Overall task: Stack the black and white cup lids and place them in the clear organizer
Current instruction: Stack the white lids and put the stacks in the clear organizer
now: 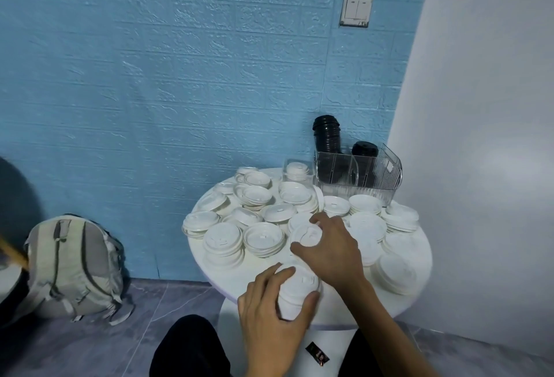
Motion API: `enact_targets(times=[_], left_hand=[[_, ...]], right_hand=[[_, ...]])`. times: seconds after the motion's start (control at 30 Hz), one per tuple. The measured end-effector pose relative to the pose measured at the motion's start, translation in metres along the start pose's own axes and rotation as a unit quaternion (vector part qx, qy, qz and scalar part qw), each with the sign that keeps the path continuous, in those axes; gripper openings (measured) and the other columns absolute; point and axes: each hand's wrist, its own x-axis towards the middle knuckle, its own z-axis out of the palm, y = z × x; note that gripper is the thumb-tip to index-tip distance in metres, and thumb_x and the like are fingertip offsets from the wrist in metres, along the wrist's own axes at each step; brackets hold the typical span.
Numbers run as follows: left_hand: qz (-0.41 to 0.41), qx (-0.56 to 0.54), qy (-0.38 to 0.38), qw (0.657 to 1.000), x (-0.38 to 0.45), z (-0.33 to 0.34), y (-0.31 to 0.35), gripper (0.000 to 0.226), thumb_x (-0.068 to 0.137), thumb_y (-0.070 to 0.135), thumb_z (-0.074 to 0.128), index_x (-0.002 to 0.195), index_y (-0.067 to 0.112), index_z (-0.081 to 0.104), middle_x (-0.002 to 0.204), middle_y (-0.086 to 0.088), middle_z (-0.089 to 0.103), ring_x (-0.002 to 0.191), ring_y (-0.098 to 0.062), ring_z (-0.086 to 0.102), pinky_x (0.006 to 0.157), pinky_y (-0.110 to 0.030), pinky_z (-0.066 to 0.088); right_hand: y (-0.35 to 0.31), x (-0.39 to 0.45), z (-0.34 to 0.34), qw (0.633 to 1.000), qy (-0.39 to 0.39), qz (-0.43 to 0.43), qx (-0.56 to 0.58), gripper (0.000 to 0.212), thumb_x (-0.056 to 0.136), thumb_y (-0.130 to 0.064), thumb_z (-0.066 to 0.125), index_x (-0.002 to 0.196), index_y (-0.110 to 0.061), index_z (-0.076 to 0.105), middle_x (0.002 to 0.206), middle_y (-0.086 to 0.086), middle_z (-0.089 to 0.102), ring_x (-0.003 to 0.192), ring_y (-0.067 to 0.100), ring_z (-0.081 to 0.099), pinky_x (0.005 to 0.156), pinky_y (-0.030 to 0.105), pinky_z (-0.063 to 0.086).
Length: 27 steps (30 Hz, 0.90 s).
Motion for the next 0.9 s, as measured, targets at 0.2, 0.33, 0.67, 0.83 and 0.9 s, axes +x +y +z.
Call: enact_targets(times=[0.2,0.33,0.67,0.83,0.9], left_hand=[[-0.001,-0.001,0.013,1.0,0.001,0.001,0.003,0.048,0.069,0.066,0.071,0.108,0.038,0.069,0.115,0.025,0.064,0.102,0.003,0.056,0.092,-0.01,0.031],[-0.036,-0.017,0.051,0.998,0.004,-0.001,0.011,0.064,0.06,0.066,0.073,0.112,0.03,0.064,0.101,0.034,0.058,0.09,-0.005,0.06,0.081,-0.028,0.043],[-0.022,0.043,-0.016,0.999,0.007,-0.002,0.005,0.072,0.064,0.06,0.064,0.128,0.026,0.065,0.109,0.006,0.075,0.092,-0.014,0.071,0.088,-0.023,0.047],[-0.033,0.075,-0.051,0.995,0.006,-0.001,0.002,0.075,0.063,0.064,0.062,0.128,0.026,0.068,0.113,0.009,0.076,0.095,-0.014,0.07,0.086,-0.03,0.045],[-0.033,0.067,-0.046,0.996,0.006,-0.001,0.0,0.077,0.062,0.061,0.064,0.129,0.025,0.067,0.117,0.009,0.074,0.097,-0.015,0.069,0.089,-0.03,0.044]], right_hand=[[0.001,-0.022,-0.025,0.998,-0.013,-0.047,0.03,0.049,0.07,-0.048,0.077,0.112,-0.035,0.054,0.111,-0.015,0.058,0.104,0.009,0.055,0.086,0.024,0.039],[0.006,-0.042,-0.025,0.992,-0.099,-0.07,0.021,0.045,0.075,-0.045,0.075,0.116,-0.039,0.059,0.112,-0.02,0.059,0.104,-0.001,0.053,0.081,0.005,0.034],[0.01,-0.053,-0.02,0.983,-0.153,-0.1,0.018,0.057,0.077,-0.062,0.069,0.13,-0.045,0.059,0.129,-0.033,0.057,0.12,-0.009,0.051,0.103,0.014,0.037],[0.011,-0.053,-0.02,0.979,-0.172,-0.113,-0.013,0.062,0.081,-0.065,0.066,0.137,-0.044,0.053,0.14,-0.033,0.05,0.129,-0.008,0.045,0.111,0.019,0.034],[0.011,-0.052,-0.019,0.978,-0.172,-0.118,-0.02,0.063,0.078,-0.068,0.064,0.137,-0.045,0.053,0.14,-0.032,0.051,0.129,-0.007,0.046,0.111,0.022,0.035]])
